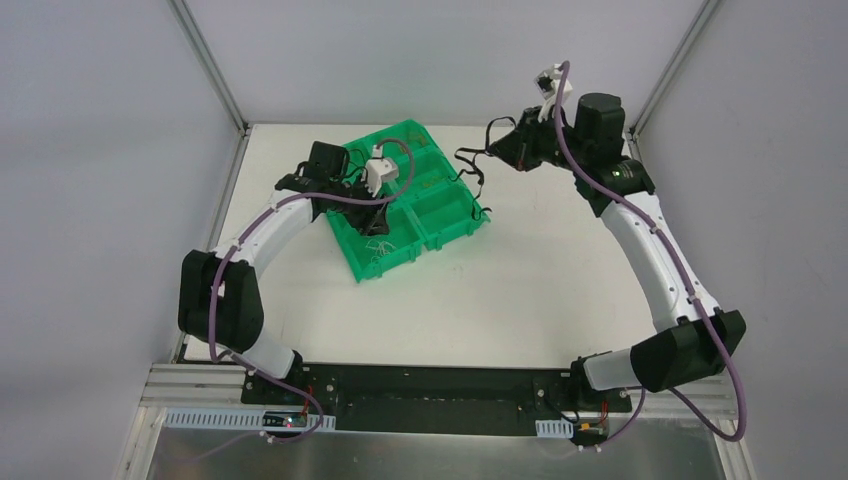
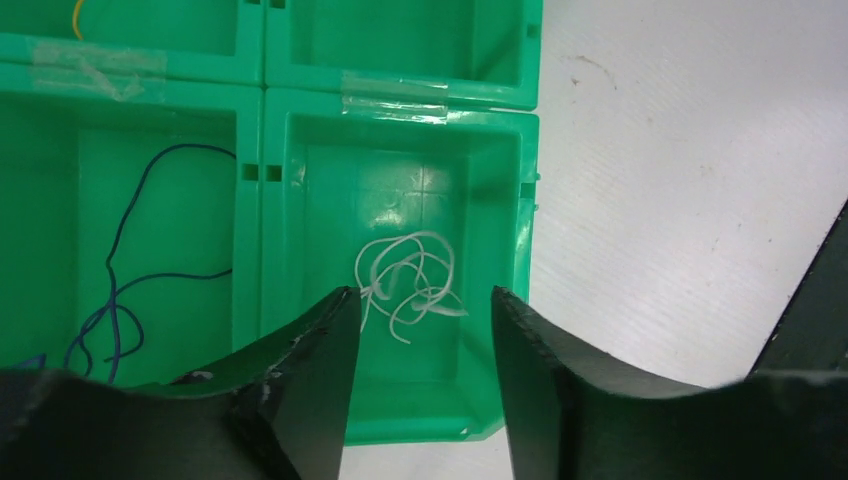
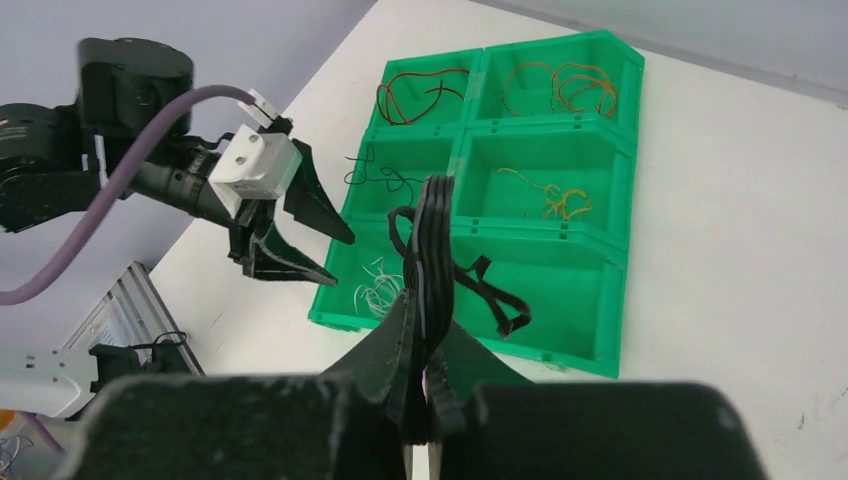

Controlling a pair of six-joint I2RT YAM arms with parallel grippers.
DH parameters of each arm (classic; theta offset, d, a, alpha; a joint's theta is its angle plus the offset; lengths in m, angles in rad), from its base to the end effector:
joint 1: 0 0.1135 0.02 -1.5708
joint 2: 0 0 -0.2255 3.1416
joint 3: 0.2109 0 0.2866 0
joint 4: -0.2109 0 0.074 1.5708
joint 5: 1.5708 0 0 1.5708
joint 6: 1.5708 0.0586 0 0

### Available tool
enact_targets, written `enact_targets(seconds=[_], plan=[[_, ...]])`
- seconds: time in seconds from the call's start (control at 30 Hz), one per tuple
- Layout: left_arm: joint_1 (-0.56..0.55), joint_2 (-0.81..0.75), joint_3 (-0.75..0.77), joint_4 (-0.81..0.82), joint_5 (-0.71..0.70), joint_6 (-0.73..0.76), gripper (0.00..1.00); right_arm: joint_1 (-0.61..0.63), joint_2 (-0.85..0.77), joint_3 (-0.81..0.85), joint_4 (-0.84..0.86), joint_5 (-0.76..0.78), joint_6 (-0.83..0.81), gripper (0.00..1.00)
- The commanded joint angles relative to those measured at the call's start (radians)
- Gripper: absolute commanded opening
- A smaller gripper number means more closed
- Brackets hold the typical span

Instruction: Untangle the cables

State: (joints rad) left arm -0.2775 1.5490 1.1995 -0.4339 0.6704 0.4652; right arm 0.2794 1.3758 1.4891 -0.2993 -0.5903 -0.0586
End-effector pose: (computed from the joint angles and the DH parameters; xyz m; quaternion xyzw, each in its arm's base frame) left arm 0.3592 -0.1402 0.2147 0.4341 0.7669 -0.2685 0.3891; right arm 0.3453 0.1330 0.4033 -0.3069 0.6947 0.2898 0.5824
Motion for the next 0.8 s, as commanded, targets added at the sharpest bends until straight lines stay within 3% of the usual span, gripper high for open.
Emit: enact_targets(seconds=[0.0, 0.2, 0.33, 0.57, 0.77], plan=[[0.031, -0.049, -0.002, 0.056, 0.013, -0.058, 0.61, 0.065, 0.018, -0.008, 0.163, 0.144, 0.057, 0.00], [0.079, -0.143, -0.020, 0.060, 0.005, -0.113, 0.82, 0.143, 0.040, -0.131, 0.383, 0.282, -0.016, 0.00], [0.114, -0.164, -0.011, 0.060, -0.008, -0.150, 0.90, 0.145, 0.105, -0.107, 0.408, 0.301, -0.028, 0.00], [0.132, -0.171, -0.011, 0.069, -0.020, -0.163, 0.91, 0.181, 0.133, -0.216, 0.585, 0.420, -0.094, 0.00], [0.139, -0.164, -0.011, 0.075, -0.029, -0.156, 0.91, 0.208, 0.163, -0.282, 0.638, 0.459, -0.149, 0.00]])
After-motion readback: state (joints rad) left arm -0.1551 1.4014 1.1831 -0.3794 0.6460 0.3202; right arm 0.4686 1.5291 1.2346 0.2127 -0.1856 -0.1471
